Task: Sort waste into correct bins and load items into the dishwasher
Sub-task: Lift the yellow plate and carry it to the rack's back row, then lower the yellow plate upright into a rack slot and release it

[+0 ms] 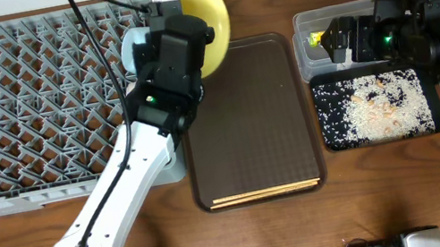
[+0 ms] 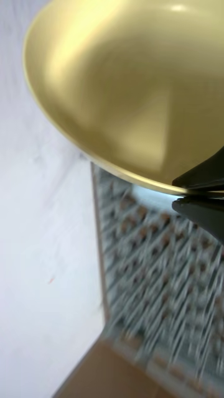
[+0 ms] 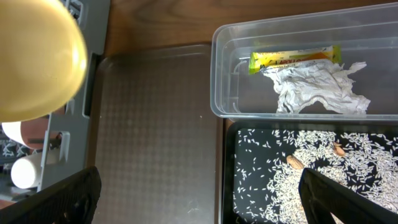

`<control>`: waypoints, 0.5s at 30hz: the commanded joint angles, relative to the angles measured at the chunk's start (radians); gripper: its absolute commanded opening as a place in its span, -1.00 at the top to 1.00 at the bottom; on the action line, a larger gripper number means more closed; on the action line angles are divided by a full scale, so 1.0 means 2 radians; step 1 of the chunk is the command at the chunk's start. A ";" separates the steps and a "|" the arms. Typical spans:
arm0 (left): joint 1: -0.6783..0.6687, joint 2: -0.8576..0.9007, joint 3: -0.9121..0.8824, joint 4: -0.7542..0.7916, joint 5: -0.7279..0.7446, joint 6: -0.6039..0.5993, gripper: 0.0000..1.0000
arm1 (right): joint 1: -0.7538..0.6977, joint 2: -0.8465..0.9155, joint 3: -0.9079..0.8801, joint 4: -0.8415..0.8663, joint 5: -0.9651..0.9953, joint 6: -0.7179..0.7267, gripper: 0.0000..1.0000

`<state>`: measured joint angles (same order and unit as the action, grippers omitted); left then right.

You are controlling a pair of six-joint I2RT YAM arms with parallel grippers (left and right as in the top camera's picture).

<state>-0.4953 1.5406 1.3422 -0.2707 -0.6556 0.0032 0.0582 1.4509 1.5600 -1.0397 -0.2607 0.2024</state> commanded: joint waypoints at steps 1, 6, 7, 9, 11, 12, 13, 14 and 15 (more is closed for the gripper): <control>0.022 -0.002 0.002 0.010 -0.078 0.096 0.85 | -0.006 0.001 0.001 -0.001 0.001 0.005 -0.98; 0.080 -0.002 0.002 0.015 -0.081 0.097 0.85 | -0.006 0.001 0.001 -0.001 0.001 0.005 -0.99; 0.093 -0.002 0.002 0.018 -0.081 0.097 0.85 | -0.006 0.001 0.001 -0.001 0.001 0.005 -0.99; 0.118 -0.002 0.002 0.026 -0.081 0.098 0.85 | -0.006 0.001 0.001 -0.001 0.001 0.005 -0.99; 0.142 -0.002 0.002 0.036 -0.080 0.099 0.85 | -0.006 0.001 0.001 -0.001 0.001 0.005 -0.99; 0.151 -0.002 0.002 0.040 -0.072 0.106 0.85 | -0.006 0.001 0.001 -0.001 0.001 0.005 -0.98; 0.159 -0.002 0.002 0.043 -0.058 0.114 0.85 | -0.006 0.001 0.001 -0.001 0.001 0.005 -0.99; 0.167 -0.002 0.002 0.045 -0.043 0.120 0.85 | -0.006 0.001 0.001 -0.001 0.001 0.005 -0.98; 0.174 -0.002 0.002 0.047 -0.030 0.126 0.85 | -0.006 0.001 0.001 -0.001 0.001 0.005 -0.99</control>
<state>-0.1768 1.5394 1.3422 -0.1898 -0.7719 0.2089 0.0582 1.4509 1.5600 -1.0393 -0.2607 0.2024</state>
